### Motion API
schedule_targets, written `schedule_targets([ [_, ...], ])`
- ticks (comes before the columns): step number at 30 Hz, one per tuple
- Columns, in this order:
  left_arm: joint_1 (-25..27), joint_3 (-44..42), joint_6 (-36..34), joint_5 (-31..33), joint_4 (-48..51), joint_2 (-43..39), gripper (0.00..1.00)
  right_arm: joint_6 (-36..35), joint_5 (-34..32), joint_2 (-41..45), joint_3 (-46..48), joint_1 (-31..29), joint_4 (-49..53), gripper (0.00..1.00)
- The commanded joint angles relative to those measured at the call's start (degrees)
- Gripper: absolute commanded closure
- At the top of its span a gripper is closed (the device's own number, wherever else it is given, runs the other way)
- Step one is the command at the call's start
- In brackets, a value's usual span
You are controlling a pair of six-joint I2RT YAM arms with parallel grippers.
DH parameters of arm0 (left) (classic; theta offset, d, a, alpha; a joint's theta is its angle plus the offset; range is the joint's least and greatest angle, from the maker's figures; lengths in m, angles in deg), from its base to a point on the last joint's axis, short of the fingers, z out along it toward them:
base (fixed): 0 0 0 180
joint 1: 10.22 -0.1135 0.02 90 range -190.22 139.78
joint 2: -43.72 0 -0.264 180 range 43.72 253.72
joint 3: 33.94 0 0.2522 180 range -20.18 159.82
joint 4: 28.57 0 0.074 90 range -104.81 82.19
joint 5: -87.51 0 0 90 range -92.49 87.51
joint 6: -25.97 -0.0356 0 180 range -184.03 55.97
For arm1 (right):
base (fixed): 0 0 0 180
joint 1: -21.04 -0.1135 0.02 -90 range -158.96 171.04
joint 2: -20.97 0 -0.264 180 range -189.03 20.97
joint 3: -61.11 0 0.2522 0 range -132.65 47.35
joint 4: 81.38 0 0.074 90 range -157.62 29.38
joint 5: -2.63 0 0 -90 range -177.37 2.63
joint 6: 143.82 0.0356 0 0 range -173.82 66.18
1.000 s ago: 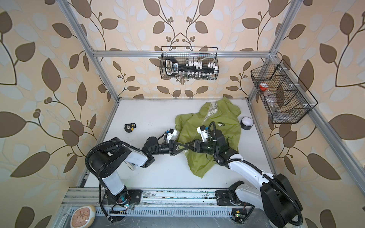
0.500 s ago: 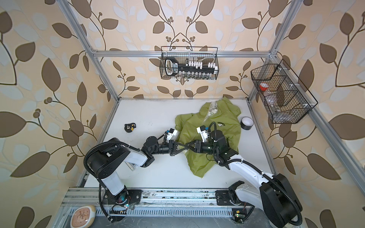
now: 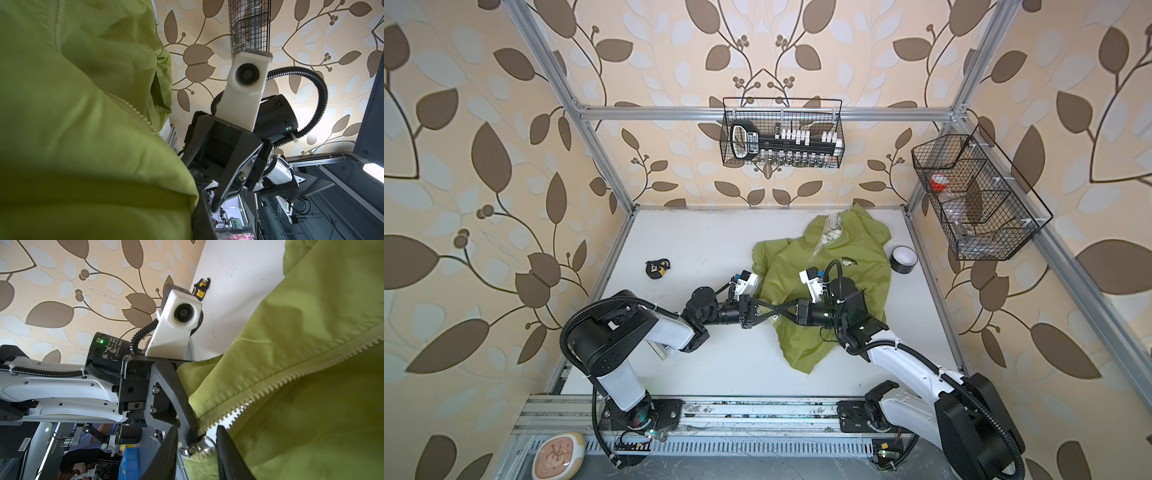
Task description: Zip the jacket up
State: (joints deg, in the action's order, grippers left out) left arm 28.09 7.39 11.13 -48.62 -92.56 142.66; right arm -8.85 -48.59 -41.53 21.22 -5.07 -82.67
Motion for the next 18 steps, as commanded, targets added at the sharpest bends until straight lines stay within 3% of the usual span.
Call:
schedule_targets([
  [1,0.4,1.7,-0.4,-1.8,-3.7,-1.6,1.00,-0.2,0.9,0.6,0.6,0.2,-0.1,0.70],
  [11,0.4,1.5,-0.4,-1.7,-3.7,-1.4,1.00,-0.8,0.5,1.8,1.2,0.3,1.5,0.80],
  [18,0.4,1.6,-0.3,-1.8,-3.7,-1.4,1.00,-1.2,0.3,2.4,1.3,0.3,2.1,0.82],
])
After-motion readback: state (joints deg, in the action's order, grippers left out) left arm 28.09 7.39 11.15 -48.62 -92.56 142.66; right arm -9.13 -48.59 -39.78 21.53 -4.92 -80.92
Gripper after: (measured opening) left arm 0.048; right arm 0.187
